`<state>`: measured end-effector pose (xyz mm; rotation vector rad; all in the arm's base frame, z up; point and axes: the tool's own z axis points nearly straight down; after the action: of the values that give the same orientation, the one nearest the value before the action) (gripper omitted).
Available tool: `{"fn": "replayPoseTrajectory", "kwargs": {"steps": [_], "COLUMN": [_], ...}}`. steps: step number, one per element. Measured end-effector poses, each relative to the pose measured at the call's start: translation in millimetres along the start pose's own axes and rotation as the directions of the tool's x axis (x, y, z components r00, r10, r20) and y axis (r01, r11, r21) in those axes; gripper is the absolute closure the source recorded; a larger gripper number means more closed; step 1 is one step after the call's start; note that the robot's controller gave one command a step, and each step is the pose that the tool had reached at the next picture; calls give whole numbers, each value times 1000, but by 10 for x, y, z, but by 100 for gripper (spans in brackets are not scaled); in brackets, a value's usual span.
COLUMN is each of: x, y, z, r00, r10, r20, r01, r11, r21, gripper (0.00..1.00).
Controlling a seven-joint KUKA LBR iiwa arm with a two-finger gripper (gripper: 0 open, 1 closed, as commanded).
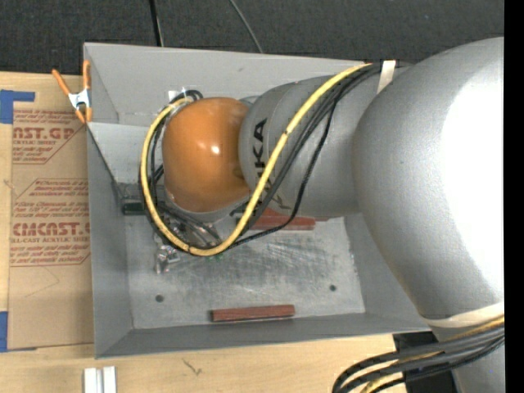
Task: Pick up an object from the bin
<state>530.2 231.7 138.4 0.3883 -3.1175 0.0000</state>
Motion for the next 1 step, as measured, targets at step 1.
{"fn": "replayPoseTrajectory", "kwargs": {"steps": [1], "x": [95], "y": [63], "z": [-43], "r00": [999], "r10": [44], "r20": [2], "r01": [-44], "r11": [999], "r21": [-1], "gripper": [100]}}
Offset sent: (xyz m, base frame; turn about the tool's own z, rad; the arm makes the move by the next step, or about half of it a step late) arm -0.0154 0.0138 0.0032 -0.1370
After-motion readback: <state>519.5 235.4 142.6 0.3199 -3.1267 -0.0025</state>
